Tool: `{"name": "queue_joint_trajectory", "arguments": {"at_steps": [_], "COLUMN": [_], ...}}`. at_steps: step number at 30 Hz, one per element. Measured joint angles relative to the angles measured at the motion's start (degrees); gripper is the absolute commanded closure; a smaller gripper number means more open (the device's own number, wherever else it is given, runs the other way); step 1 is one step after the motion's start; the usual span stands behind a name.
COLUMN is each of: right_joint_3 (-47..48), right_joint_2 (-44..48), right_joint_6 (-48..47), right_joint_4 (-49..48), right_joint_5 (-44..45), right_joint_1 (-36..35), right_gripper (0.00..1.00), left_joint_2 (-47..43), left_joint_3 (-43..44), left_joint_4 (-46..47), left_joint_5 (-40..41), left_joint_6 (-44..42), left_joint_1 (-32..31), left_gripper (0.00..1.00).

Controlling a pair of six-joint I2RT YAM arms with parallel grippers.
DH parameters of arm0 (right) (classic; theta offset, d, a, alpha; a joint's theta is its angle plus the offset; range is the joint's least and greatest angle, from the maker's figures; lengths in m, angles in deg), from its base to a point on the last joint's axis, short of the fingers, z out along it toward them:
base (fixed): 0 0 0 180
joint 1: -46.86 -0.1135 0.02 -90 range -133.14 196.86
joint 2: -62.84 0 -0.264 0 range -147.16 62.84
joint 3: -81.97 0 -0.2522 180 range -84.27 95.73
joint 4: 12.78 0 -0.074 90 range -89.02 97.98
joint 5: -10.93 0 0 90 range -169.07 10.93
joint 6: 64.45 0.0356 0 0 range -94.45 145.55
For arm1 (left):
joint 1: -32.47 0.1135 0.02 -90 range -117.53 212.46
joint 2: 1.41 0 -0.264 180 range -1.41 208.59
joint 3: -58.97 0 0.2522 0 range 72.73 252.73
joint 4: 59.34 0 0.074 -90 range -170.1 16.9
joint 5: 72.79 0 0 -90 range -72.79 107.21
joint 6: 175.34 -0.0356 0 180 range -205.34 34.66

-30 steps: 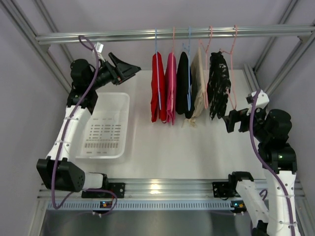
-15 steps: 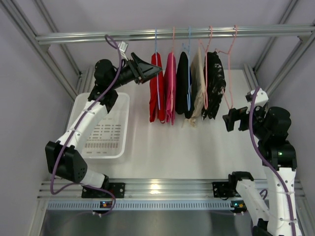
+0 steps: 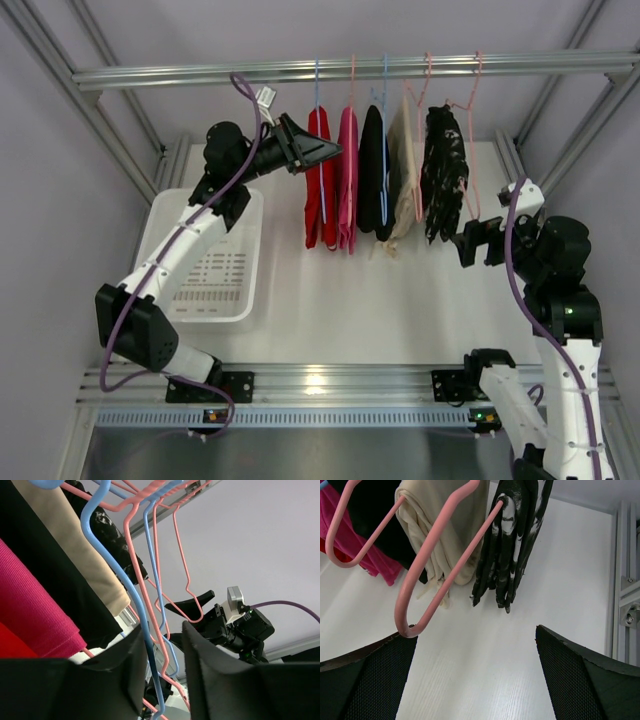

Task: Remove the trousers from the hanger

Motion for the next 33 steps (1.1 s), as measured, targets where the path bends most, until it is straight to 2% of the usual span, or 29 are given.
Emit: {"name": "queue_joint_trajectory", "arguments": {"at_steps": [1, 2, 4, 5, 14, 24, 30, 33], "right_joint_3": [0.0, 0.0, 0.3, 0.5, 1.6, 6.4, 8.9, 12.0], "right_joint_2": [0.0, 0.0, 0.0, -0.1, -0.1, -0.2, 0.0, -2.0], "right_joint_6": [0.0, 0.0, 0.0, 0.0, -0.3, 1.5, 5.5, 9.6], "right_joint_4": [0.0, 0.0, 0.2, 0.2, 0.5, 0.4, -1.0, -1.9], "right_joint_5": [0.0, 0.0, 0.0, 0.0, -1.0, -5.3, -10.5, -14.1], "right_joint_1": [0.0, 0.0, 0.0, 0.0, 0.0, 0.1, 0.1, 0.1], "right_gripper": [0.01, 0.01, 0.01, 0.01, 0.0, 0.01, 0.01, 0.01], "left_joint_2": [0.1, 0.2, 0.5, 1.0, 4.2, 3.8, 0.2, -3.7], "left_joint_3": [0.2, 0.4, 0.8, 1.1, 6.3, 16.3, 16.7, 13.5], "left_joint_4": [0.0, 0.0, -0.3, -0.4, -3.7, -19.0, -22.8, -23.1], "left_joint_5": [-0.1, -0.2, -0.7, -1.0, -4.7, -2.6, -0.2, 0.1], "left_joint_6": [0.0, 0.1, 0.3, 0.5, 2.6, -4.0, -7.6, -7.6], "left_joint_1": [0.0, 0.0, 0.0, 0.0, 0.1, -0.1, 0.1, 0.1], "left_gripper": [0.69, 0.78, 0.88, 0.99, 1.0, 1.0, 1.0, 1.0]}}
